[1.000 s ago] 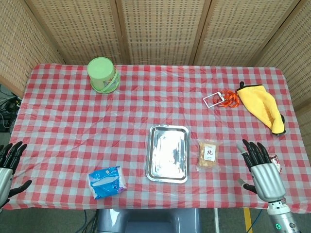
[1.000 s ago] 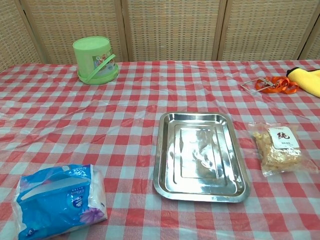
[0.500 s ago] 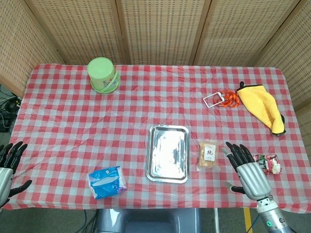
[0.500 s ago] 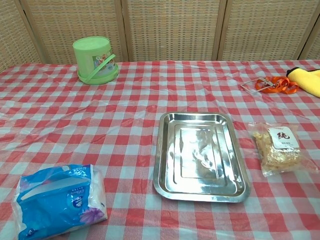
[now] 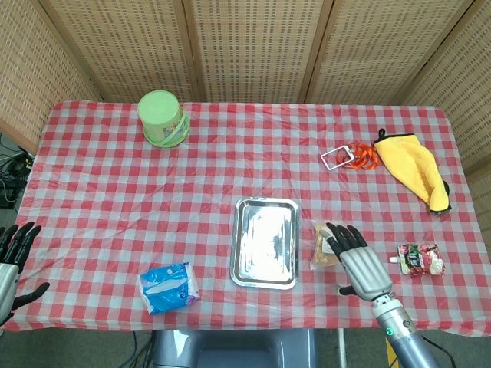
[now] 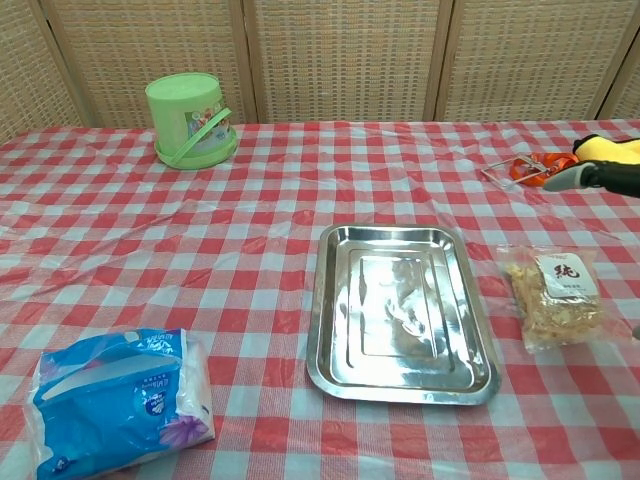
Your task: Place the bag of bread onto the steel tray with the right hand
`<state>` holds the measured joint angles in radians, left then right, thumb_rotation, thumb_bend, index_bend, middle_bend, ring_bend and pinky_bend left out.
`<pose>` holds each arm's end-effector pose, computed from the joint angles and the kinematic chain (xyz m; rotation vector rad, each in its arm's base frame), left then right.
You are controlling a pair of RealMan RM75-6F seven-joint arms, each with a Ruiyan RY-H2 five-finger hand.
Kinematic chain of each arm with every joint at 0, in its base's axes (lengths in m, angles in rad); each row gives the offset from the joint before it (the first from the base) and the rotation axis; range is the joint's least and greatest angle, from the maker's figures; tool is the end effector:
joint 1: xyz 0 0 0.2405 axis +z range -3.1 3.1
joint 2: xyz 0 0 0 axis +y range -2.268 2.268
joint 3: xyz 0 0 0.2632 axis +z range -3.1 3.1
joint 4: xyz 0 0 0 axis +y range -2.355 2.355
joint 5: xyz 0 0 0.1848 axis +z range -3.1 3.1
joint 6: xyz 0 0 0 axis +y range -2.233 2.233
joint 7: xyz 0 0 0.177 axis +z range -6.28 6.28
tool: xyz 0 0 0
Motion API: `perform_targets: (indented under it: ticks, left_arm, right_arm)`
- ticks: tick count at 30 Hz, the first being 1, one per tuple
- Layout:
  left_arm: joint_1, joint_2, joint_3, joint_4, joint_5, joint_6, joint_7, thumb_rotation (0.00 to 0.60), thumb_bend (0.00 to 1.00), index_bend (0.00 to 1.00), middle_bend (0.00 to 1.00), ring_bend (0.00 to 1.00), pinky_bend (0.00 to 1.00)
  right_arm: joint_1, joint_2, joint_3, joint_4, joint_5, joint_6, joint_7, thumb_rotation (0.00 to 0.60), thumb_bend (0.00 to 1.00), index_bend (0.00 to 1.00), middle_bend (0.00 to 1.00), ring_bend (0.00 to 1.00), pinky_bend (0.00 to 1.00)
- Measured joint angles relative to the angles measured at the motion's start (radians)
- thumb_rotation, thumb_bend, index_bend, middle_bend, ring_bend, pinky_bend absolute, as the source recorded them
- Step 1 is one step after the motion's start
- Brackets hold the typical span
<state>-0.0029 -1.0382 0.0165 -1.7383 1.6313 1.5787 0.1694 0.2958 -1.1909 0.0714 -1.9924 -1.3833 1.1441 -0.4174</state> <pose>-0.2832 0.1745 0.1965 -1.4678 -0.7866 -0.8403 -0.1968 -0.2435 0.0901 1.7729 -1.0288 0.8880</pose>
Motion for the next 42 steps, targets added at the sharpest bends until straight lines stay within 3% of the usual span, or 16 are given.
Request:
perform_targets:
  ticks: [16, 27, 42]
  left_arm:
    - [-0.004, 0.003, -0.006, 0.006, -0.02, -0.011, -0.016, 0.6, 0.07, 0.0, 0.0, 0.0, 0.0]
    - [-0.009, 0.001, -0.007, 0.012, -0.022, -0.017, -0.023, 0.6, 0.07, 0.0, 0.0, 0.0, 0.0]
    - [-0.009, 0.002, -0.007, 0.011, -0.018, -0.011, -0.025, 0.6, 0.07, 0.0, 0.0, 0.0, 0.0]
  right_arm:
    - [0.132, -0.127, 0.067, 0.076, 0.287, -0.108, -0.118, 0.6, 0.12, 0.05, 0.0, 0.0, 0.0]
    - [0.22, -0.165, 0.103, 0.156, 0.463, -0.142, -0.179, 0.6, 0.12, 0.06, 0.0, 0.0, 0.0]
    - [0.292, -0.197, 0.081, 0.237, 0.626, -0.149, -0.243, 0.6, 0.11, 0.11, 0.0, 0.0, 0.0]
